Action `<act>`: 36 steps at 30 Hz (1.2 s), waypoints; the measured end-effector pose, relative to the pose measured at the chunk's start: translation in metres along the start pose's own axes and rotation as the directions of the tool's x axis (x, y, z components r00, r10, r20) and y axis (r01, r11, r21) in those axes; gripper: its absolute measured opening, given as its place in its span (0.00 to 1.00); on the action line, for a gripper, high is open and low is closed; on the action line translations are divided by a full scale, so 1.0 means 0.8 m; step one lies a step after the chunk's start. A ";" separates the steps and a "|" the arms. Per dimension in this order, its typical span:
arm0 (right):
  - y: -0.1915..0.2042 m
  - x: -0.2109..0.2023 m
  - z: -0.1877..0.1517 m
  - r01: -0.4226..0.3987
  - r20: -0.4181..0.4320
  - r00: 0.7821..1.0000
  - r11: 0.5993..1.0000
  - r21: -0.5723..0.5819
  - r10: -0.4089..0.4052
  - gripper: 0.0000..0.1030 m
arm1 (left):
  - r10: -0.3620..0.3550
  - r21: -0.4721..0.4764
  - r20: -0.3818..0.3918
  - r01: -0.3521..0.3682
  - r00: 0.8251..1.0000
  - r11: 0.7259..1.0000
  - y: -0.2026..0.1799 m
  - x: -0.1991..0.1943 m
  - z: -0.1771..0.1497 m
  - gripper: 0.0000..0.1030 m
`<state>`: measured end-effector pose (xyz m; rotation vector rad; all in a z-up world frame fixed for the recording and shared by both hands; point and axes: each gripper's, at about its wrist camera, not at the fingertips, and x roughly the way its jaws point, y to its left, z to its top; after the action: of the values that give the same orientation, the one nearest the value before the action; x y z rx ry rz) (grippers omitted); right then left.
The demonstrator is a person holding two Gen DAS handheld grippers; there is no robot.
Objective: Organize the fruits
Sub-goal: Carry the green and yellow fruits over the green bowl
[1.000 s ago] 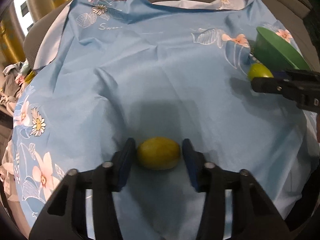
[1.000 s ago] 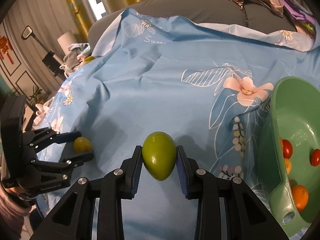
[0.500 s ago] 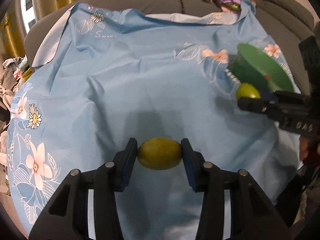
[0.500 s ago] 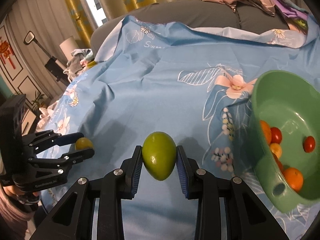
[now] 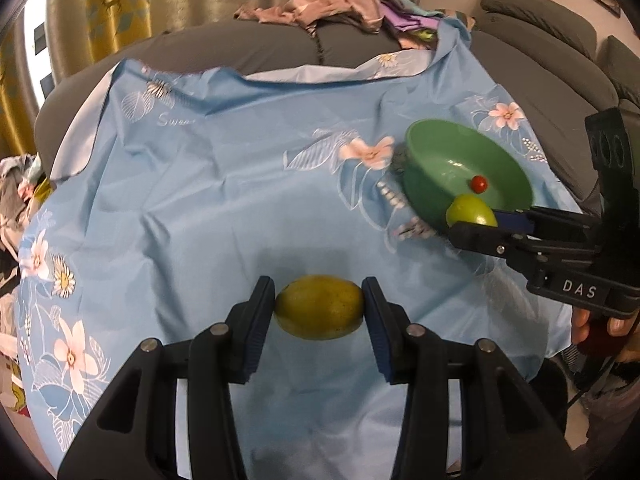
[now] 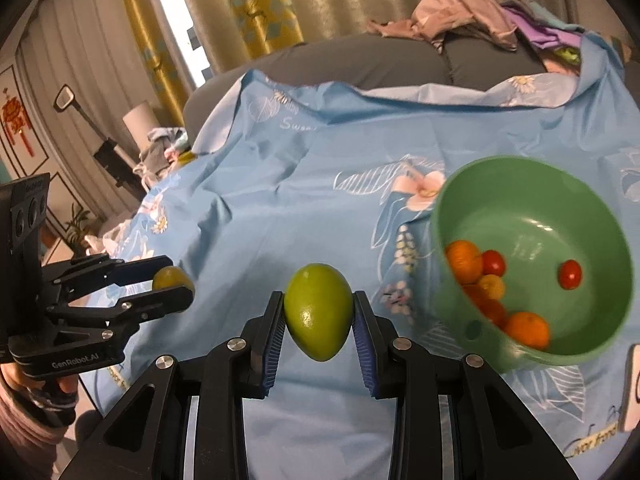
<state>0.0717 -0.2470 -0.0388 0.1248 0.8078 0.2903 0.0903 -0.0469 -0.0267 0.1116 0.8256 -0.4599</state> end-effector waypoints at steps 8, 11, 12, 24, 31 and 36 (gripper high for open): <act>-0.037 -0.036 0.000 0.042 0.065 0.997 0.998 0.048 -0.045 0.34 | -0.064 0.057 0.034 0.062 0.997 0.996 -0.048 0.007 0.042 0.43; -0.054 -0.048 0.002 0.066 0.085 0.994 0.995 0.071 -0.072 0.34 | -0.106 0.080 0.045 0.102 0.993 0.992 -0.070 0.017 0.063 0.43; -0.060 -0.052 0.002 0.075 0.092 0.992 0.994 0.078 -0.082 0.34 | -0.122 0.085 0.045 0.118 0.992 0.989 -0.078 0.022 0.070 0.43; -0.136 -0.062 0.000 0.199 0.086 0.972 0.964 0.175 -0.217 0.34 | -0.237 0.115 -0.032 0.239 0.971 0.964 -0.164 0.114 0.128 0.43; -0.155 -0.049 -0.005 0.239 0.043 0.967 0.955 0.175 -0.250 0.34 | -0.190 0.160 -0.077 0.201 0.979 0.966 -0.182 0.147 0.128 0.44; -0.160 -0.045 -0.009 0.250 0.028 0.966 0.953 0.172 -0.258 0.34 | -0.163 0.176 -0.095 0.178 0.982 0.968 -0.182 0.155 0.125 0.44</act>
<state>0.0694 -0.3797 -0.0467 0.1824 0.7881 -0.0246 0.1680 -0.2479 -0.0377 0.2326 0.8742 -0.6980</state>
